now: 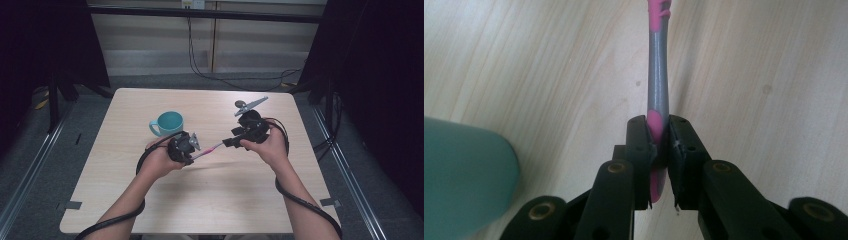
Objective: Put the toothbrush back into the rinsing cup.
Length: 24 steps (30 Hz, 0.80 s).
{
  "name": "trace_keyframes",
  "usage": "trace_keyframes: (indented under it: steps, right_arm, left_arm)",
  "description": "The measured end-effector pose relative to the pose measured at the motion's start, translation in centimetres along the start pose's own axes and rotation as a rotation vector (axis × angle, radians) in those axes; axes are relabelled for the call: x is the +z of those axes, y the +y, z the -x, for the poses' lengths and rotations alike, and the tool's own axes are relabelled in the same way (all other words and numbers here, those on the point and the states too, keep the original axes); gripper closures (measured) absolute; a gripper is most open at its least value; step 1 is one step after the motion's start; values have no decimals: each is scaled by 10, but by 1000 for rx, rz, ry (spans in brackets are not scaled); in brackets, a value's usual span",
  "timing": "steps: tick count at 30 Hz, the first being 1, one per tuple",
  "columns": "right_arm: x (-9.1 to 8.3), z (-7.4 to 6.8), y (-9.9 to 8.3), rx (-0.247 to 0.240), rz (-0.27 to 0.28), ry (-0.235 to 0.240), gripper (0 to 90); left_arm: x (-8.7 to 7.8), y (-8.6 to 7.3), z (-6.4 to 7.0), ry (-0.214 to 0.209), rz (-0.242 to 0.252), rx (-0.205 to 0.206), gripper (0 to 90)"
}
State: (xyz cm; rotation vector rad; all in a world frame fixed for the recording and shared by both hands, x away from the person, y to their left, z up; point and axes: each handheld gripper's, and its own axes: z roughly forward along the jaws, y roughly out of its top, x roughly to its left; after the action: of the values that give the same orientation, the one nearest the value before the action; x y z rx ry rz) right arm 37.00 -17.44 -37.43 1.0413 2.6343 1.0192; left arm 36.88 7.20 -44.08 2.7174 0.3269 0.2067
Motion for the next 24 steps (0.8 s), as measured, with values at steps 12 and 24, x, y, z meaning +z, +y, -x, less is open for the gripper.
trace_keyframes:
  steps: [12,24]
  right_arm:
    - [-1,2,-9,19,-15,6,393]
    - [3,3,-16,41,7,21,400]
  left_arm:
    - [-4,-5,-4,-2,10,-60,811]
    - [-4,-6,-4,-24,33,-109,811]
